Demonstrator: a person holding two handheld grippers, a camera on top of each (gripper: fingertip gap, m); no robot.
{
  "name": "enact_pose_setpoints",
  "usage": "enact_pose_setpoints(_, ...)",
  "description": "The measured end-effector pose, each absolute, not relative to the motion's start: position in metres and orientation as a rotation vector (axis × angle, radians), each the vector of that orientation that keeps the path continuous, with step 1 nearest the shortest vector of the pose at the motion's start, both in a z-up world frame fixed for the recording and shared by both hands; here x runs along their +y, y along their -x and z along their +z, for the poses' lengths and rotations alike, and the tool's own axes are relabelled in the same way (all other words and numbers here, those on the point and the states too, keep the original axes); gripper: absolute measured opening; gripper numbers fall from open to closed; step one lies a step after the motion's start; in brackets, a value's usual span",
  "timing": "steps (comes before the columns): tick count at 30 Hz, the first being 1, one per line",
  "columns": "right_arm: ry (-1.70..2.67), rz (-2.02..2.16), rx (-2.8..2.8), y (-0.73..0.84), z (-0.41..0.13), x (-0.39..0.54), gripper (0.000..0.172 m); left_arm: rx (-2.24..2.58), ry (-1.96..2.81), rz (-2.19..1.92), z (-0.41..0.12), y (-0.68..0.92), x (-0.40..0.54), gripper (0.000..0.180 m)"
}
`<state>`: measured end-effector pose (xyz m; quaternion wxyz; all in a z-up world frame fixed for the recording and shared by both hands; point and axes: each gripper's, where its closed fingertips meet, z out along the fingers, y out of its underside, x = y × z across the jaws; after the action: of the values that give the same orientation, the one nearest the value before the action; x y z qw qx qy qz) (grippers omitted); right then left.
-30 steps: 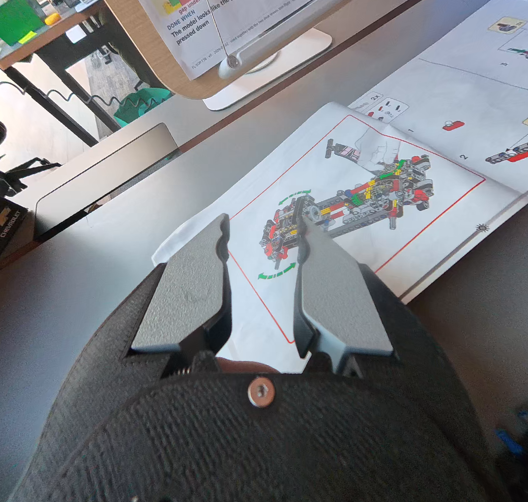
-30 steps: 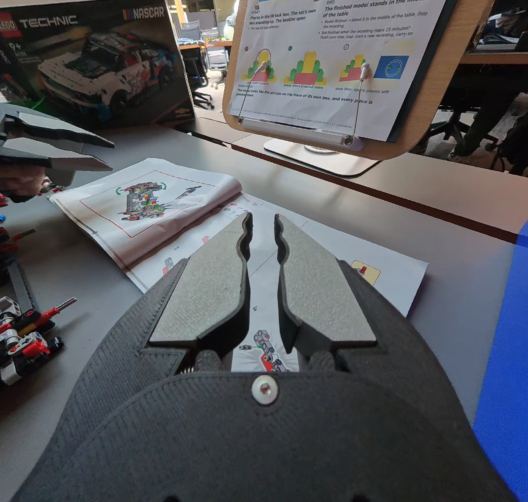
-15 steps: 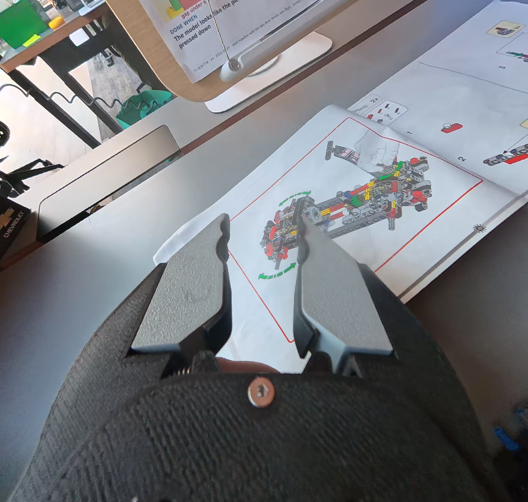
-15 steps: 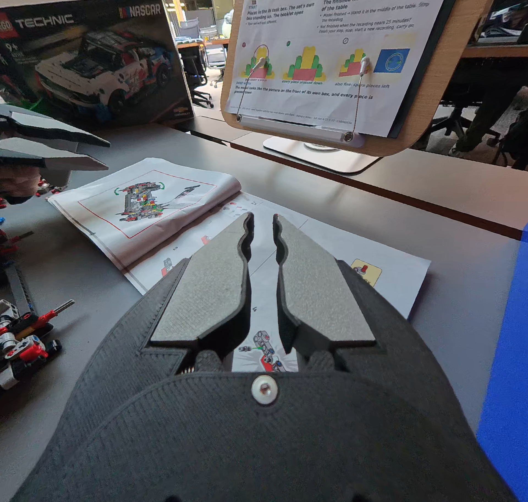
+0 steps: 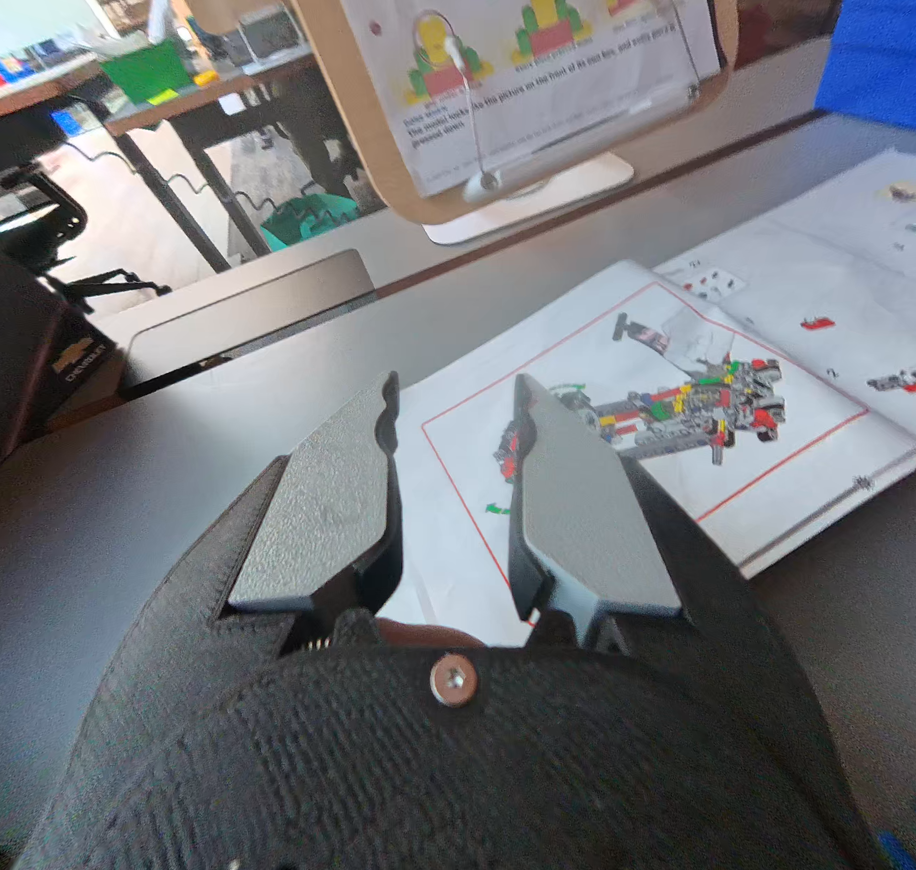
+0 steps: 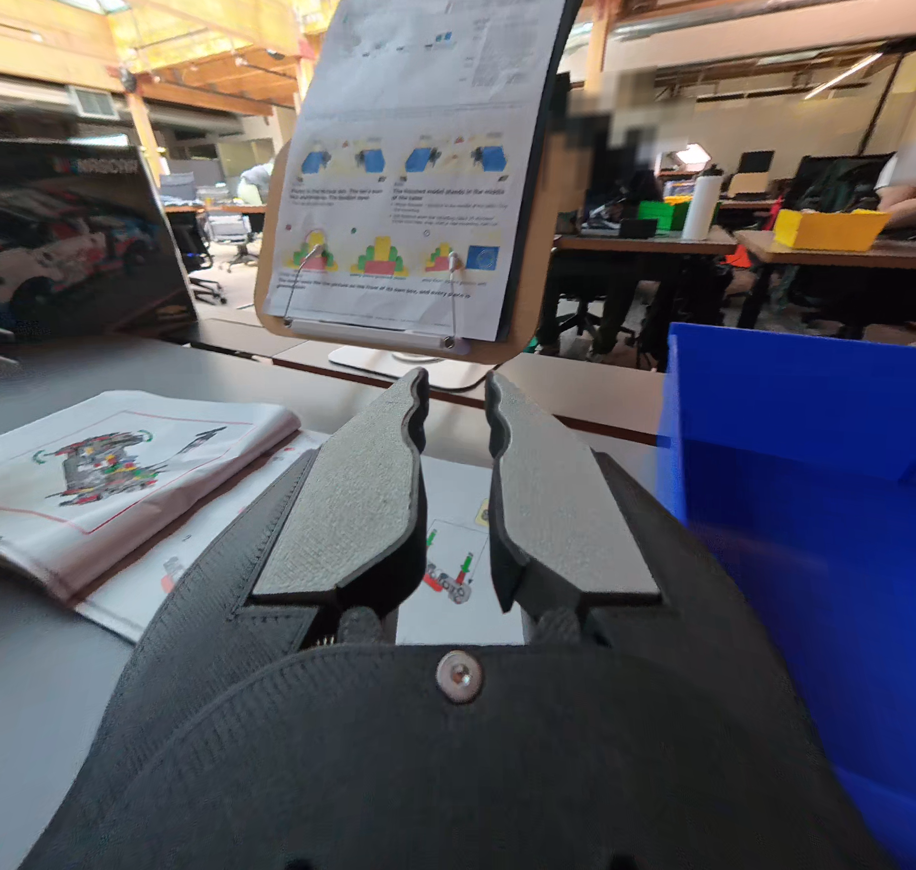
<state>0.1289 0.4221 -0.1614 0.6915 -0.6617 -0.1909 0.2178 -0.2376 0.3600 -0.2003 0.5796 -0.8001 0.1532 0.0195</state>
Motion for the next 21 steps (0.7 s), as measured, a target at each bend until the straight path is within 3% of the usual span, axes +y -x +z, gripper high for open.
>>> enact_pose_setpoints(9,1.479,0.475,-0.420,-0.132,-0.161,0.423,0.019,0.049,1.660,0.002,-0.151,0.288,0.355,0.036)
enact_pose_setpoints(21,1.492,0.467,-0.462,-0.126,-0.165,0.421,0.005,0.084,1.711,-0.006,-0.163,0.284,0.358,0.034)
